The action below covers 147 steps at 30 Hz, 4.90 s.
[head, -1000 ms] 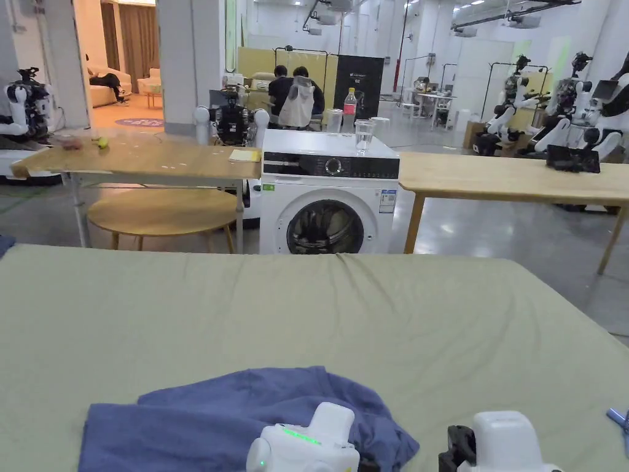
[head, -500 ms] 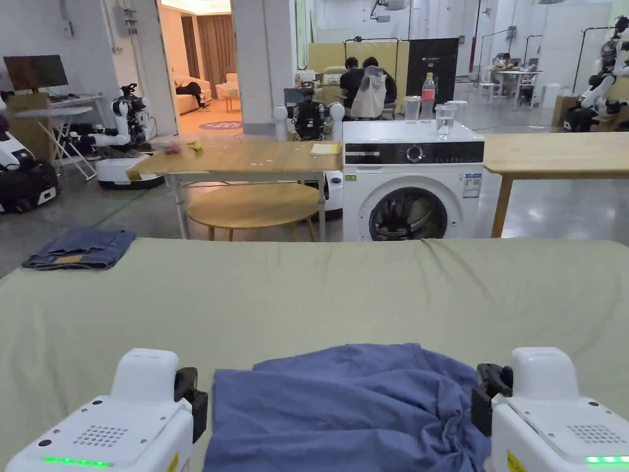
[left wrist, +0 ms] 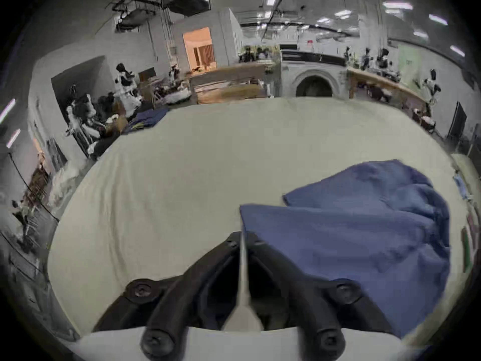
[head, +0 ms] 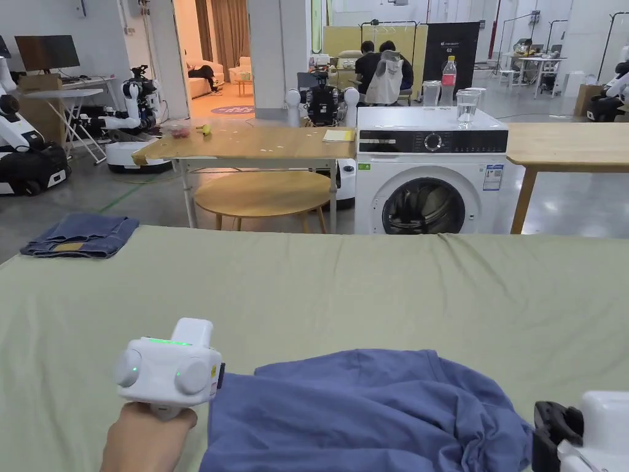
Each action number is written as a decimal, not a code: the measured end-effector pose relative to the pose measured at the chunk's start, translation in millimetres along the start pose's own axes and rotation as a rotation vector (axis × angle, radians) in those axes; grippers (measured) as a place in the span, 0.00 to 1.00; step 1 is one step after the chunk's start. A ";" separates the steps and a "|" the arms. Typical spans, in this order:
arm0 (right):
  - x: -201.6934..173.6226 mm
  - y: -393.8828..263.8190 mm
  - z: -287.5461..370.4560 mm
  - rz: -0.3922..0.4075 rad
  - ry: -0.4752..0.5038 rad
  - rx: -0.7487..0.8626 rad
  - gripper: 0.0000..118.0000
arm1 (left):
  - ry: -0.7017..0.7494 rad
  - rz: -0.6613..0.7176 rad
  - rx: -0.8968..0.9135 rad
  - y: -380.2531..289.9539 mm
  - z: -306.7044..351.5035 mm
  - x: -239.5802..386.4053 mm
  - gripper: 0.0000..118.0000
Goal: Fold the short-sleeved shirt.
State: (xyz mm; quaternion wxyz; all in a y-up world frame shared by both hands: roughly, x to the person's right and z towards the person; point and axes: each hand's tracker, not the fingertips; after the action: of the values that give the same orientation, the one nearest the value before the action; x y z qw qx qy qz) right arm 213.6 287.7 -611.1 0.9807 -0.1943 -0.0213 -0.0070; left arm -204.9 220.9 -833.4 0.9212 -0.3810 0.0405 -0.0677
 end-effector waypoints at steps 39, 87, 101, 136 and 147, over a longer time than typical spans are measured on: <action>76.3 23.0 -137.5 -0.048 0.171 -0.289 0.01 | 0.018 -0.175 0.076 28.8 70.2 -29.1 0.00; 133.2 39.4 -10.2 0.025 -0.072 0.016 0.01 | -0.046 -0.040 0.295 -35.1 186.0 -72.1 0.00; 95.6 -126.4 60.3 -0.019 -0.019 -0.268 0.91 | -0.097 0.113 0.198 -224.4 207.4 -42.3 0.92; -11.6 -46.5 -46.0 0.079 0.137 -0.149 0.00 | -0.240 0.132 -0.089 -208.9 102.9 -77.5 0.00; 41.2 -26.3 -278.5 0.235 0.050 -0.436 1.00 | -0.240 0.131 -0.029 -196.2 129.6 -77.8 0.00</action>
State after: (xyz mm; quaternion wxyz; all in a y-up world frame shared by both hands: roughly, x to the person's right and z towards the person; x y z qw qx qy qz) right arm 265.1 156.9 -856.5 0.9099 -0.4020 0.0276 0.0980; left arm -283.8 185.8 -601.3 0.9163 -0.3960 -0.0443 0.0390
